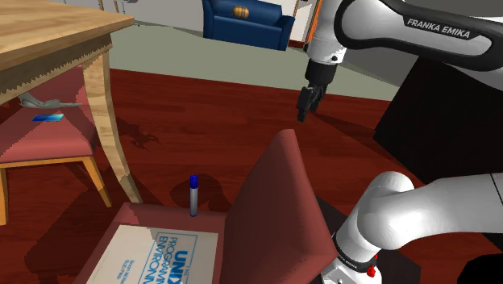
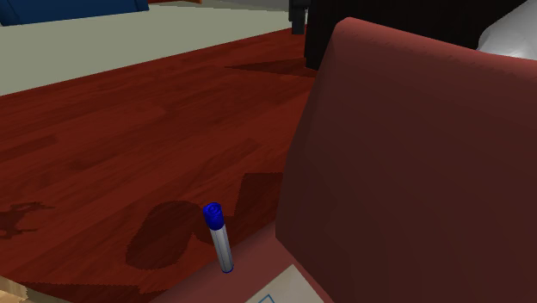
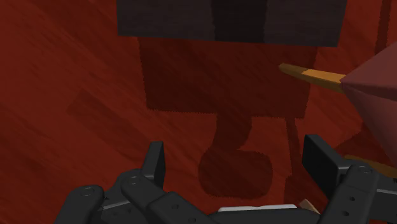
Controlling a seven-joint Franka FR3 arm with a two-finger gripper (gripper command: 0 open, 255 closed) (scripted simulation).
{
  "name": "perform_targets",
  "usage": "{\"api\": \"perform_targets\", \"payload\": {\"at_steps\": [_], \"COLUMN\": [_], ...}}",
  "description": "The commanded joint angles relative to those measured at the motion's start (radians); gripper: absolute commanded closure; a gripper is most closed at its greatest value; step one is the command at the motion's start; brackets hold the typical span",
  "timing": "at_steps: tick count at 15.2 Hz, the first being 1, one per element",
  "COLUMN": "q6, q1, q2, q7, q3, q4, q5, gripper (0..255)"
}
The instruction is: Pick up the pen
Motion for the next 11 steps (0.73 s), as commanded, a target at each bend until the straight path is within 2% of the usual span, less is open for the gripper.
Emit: {"api": "perform_targets", "payload": {"at_steps": [1, 11], "q6": [0.000, 0.188], "q1": [0.000, 0.097], "q2": [0.000, 0.097], "q7": [0.000, 0.130], "q3": [0.000, 0.163], "q4": [0.000, -0.047], "q5": [0.000, 0.130], "gripper": [0, 0]}}
